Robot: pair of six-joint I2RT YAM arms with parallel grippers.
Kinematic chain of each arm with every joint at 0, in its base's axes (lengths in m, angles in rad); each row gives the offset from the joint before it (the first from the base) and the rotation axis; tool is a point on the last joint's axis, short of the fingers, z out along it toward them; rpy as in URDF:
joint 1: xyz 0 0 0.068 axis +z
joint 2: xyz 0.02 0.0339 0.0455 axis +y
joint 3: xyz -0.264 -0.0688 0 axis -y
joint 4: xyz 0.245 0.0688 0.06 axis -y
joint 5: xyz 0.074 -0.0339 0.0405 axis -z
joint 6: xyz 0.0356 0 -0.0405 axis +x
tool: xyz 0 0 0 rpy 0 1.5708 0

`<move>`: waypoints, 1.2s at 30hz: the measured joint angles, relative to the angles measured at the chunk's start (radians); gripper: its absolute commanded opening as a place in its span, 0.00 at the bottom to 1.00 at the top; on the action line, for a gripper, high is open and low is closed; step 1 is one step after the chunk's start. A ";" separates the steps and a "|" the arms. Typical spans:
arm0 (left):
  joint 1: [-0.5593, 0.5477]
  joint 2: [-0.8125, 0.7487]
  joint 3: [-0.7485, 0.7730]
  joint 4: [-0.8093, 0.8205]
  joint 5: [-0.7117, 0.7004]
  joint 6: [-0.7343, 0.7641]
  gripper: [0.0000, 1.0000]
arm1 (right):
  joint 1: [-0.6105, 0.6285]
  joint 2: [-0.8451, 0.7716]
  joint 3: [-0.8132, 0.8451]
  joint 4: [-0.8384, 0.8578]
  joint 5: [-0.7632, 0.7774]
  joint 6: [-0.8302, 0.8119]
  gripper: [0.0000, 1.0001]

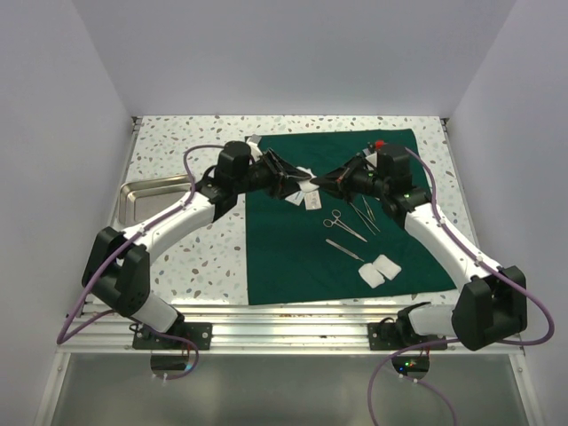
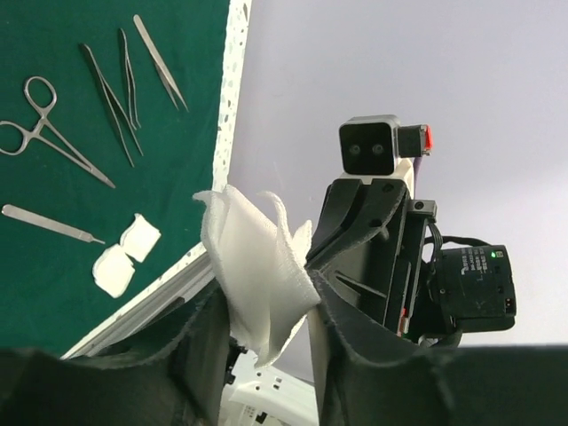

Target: Prepare the surgical pack

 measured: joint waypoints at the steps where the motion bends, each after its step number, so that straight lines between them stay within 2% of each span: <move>1: 0.000 0.000 -0.002 0.000 0.001 0.000 0.34 | 0.000 0.000 0.000 0.000 0.000 0.000 0.00; 6: 0.004 0.000 -0.002 0.004 0.006 0.003 0.20 | 0.000 0.000 0.000 0.000 -0.001 0.000 0.00; 8: 0.008 0.000 -0.002 0.005 0.010 0.004 0.06 | 0.000 0.000 0.000 0.001 -0.002 0.000 0.00; 9: 0.012 0.000 -0.002 0.005 0.014 0.008 0.00 | 0.000 0.000 0.000 0.000 -0.003 -0.001 0.11; 12: 0.022 0.002 -0.002 0.003 0.030 0.031 0.00 | 0.003 0.002 0.000 -0.006 -0.007 -0.013 0.34; 13: 0.028 0.002 -0.001 -0.001 0.031 0.044 0.00 | 0.004 0.002 0.002 -0.015 -0.008 -0.024 0.44; 16: 0.064 0.009 0.023 -0.060 0.039 0.135 0.00 | 0.005 0.008 0.028 -0.087 -0.007 -0.086 0.55; 19: 0.130 0.010 0.045 -0.113 0.060 0.264 0.00 | 0.005 0.035 0.101 -0.206 0.002 -0.195 0.57; 23: 0.251 0.013 0.076 -0.232 0.085 0.550 0.00 | 0.005 0.075 0.179 -0.337 0.016 -0.351 0.58; 27: 0.349 0.019 0.100 -0.391 0.034 0.890 0.00 | 0.005 0.111 0.212 -0.452 0.018 -0.489 0.58; 31: 0.412 0.019 0.084 -0.497 -0.042 1.164 0.00 | 0.005 0.149 0.214 -0.554 0.015 -0.600 0.59; 36: 0.532 0.017 0.028 -0.566 -0.124 1.355 0.00 | 0.005 0.187 0.214 -0.628 -0.013 -0.694 0.59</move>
